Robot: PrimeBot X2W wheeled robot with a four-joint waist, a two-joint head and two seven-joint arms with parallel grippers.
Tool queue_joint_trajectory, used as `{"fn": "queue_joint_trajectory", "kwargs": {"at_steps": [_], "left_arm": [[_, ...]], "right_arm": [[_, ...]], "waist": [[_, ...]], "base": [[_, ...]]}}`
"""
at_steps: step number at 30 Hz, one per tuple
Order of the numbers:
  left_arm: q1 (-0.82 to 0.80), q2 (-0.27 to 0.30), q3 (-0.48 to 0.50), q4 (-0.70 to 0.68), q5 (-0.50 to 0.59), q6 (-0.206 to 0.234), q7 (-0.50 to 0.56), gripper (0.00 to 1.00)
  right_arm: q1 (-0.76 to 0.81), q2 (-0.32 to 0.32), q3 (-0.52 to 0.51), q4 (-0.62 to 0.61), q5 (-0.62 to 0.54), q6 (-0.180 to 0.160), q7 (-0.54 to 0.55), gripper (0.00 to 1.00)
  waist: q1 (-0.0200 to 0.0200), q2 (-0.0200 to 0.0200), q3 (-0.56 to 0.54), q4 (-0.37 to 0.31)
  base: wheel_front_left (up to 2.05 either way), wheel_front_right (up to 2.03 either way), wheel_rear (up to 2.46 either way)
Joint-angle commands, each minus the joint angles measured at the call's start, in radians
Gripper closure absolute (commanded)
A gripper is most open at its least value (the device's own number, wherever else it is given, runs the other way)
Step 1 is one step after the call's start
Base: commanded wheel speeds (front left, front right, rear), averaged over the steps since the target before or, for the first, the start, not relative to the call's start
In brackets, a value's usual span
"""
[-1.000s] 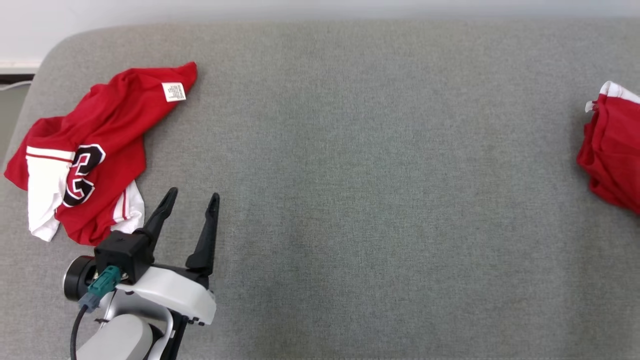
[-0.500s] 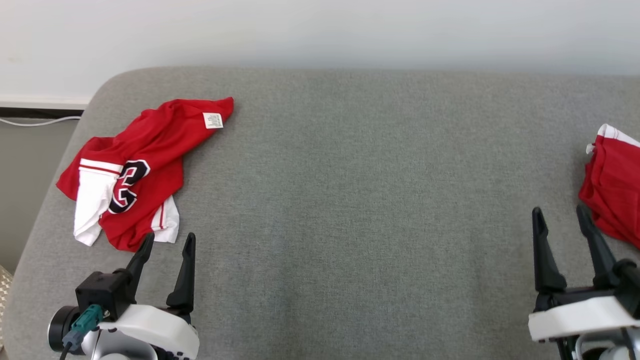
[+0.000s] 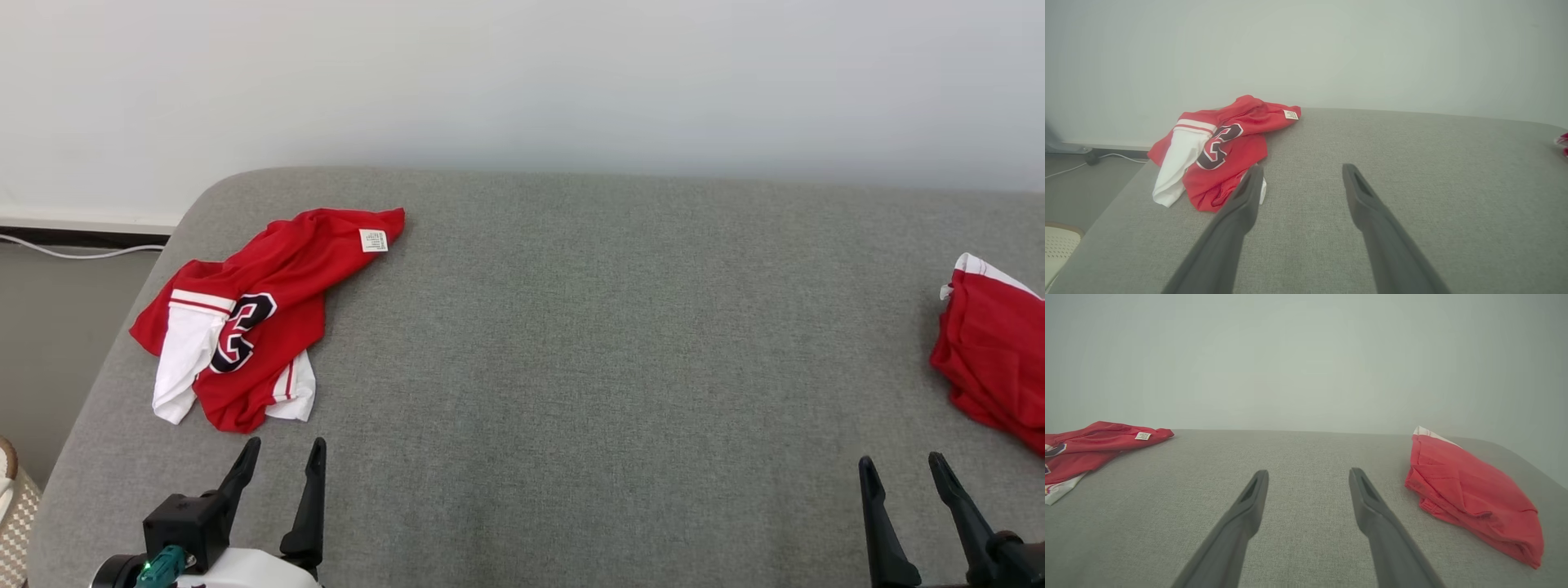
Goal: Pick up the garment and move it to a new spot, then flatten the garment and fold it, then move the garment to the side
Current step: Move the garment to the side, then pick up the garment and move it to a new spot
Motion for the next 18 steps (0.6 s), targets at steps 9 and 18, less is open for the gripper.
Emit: {"fn": "queue_joint_trajectory", "kwargs": {"at_steps": [9,18], "left_arm": [[-0.013,0.049,0.047,-0.037,0.011,0.023,-0.002,0.0],[-0.019,0.05,0.037,-0.042,0.01,0.025,0.012,0.0]], "right_arm": [[0.018,-0.013,0.019,-0.055,0.027,0.0,0.0,0.0],[0.016,-0.013,0.012,-0.043,0.045,0.0,-0.005,0.0]], "waist": [[0.0,-0.0001,-0.014,-0.023],[0.0,-0.0001,-0.017,-0.013]], "base": [[0.0,0.0,0.0],[0.0,0.0,0.0]]}}
